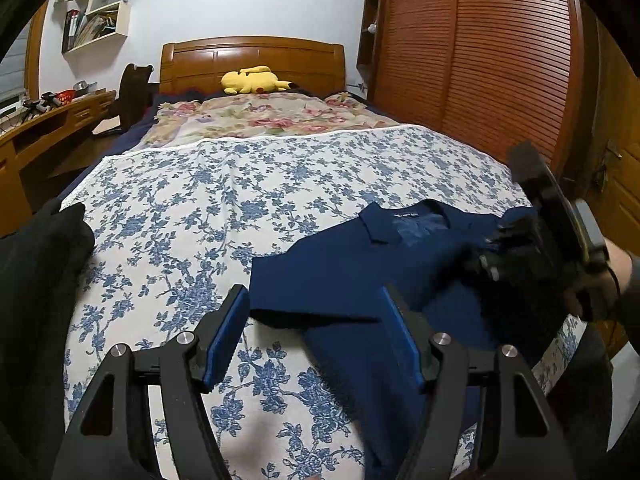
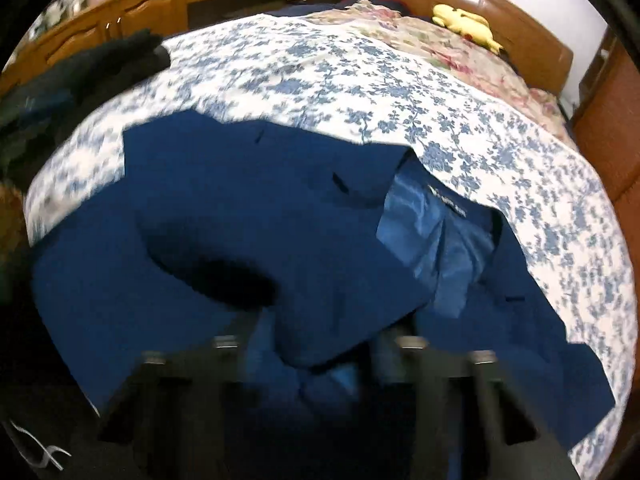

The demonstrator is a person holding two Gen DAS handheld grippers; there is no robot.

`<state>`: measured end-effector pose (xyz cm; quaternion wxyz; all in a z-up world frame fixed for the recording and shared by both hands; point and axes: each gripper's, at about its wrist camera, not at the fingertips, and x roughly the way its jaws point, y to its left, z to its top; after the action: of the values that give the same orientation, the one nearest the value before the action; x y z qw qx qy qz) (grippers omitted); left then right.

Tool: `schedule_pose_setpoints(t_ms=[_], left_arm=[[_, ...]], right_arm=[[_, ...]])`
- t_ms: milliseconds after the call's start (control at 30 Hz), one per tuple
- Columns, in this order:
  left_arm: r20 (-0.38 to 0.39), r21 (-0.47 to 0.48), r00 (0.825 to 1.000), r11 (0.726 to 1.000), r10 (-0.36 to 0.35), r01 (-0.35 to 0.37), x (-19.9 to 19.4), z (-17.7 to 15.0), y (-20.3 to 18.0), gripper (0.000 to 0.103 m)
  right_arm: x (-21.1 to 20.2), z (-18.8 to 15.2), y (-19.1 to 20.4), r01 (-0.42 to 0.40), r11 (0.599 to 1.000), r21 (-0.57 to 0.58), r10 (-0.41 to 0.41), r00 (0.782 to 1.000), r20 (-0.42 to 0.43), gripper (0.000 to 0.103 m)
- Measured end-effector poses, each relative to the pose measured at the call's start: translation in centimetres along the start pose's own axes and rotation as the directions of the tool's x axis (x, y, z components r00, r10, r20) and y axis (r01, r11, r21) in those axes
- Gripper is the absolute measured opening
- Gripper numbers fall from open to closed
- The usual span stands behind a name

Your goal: Fold large clothes

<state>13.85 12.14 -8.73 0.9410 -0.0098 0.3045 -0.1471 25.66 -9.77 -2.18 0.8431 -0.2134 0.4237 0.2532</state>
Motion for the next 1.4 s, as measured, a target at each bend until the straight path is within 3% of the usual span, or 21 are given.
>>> schedule_pose_setpoints(t_ms=[300, 433, 567, 667, 833, 900, 1067, 1200, 1400], left_arm=[[-0.024, 0.012, 0.999, 1.0, -0.026, 0.027, 1.1, 0.0, -0.9, 0.068], [-0.038, 0.021, 0.999, 0.999, -0.034, 0.035, 1.7, 0.0, -1.3, 0.068], [-0.051, 0.028, 0.998, 0.999, -0.039, 0.04, 2.2, 0.0, -1.7, 0.068], [-0.056, 0.028, 0.998, 0.999, -0.04, 0.042, 2.5, 0.1, -1.9, 0.068], [-0.046, 0.021, 0.998, 0.999, -0.044, 0.045, 2.6, 0.7, -2.1, 0.068], [-0.038, 0.019, 0.998, 0.999, -0.045, 0.045, 2.6, 1.0, -2.3, 0.068], [-0.014, 0.025, 0.997, 0.997, -0.073, 0.073, 2.8, 2.3, -3.7, 0.068], [-0.004, 0.041, 0.994, 0.993, -0.108, 0.108, 3.4, 3.4, -5.6, 0.068], [-0.015, 0.068, 0.988, 0.986, -0.152, 0.153, 5.0, 4.2, -8.3, 0.068]], right_arm=[[2.3, 5.4, -4.9, 0.038, 0.996, 0.083, -0.043, 0.997, 0.068, 0.007], [5.3, 7.2, -6.5, 0.034, 0.991, 0.129, -0.04, 0.998, 0.049, 0.007], [8.3, 8.7, -6.4, 0.023, 0.989, 0.146, -0.02, 1.0, -0.024, 0.007], [9.9, 9.7, -6.8, -0.011, 0.985, 0.172, 0.022, 0.998, -0.063, 0.015], [10.2, 10.2, -7.7, -0.12, 0.966, 0.229, 0.137, 0.989, -0.06, 0.047], [9.5, 10.1, -7.7, -0.107, 0.973, 0.204, 0.119, 0.992, -0.05, 0.056], [5.2, 8.5, -7.8, -0.058, 0.983, 0.175, 0.055, 0.998, 0.017, 0.057], [0.6, 4.9, -7.4, -0.009, 0.988, 0.153, -0.003, 0.997, 0.076, 0.057], [-2.9, -2.2, -7.6, 0.065, 0.985, 0.161, -0.073, 0.996, 0.048, 0.057]])
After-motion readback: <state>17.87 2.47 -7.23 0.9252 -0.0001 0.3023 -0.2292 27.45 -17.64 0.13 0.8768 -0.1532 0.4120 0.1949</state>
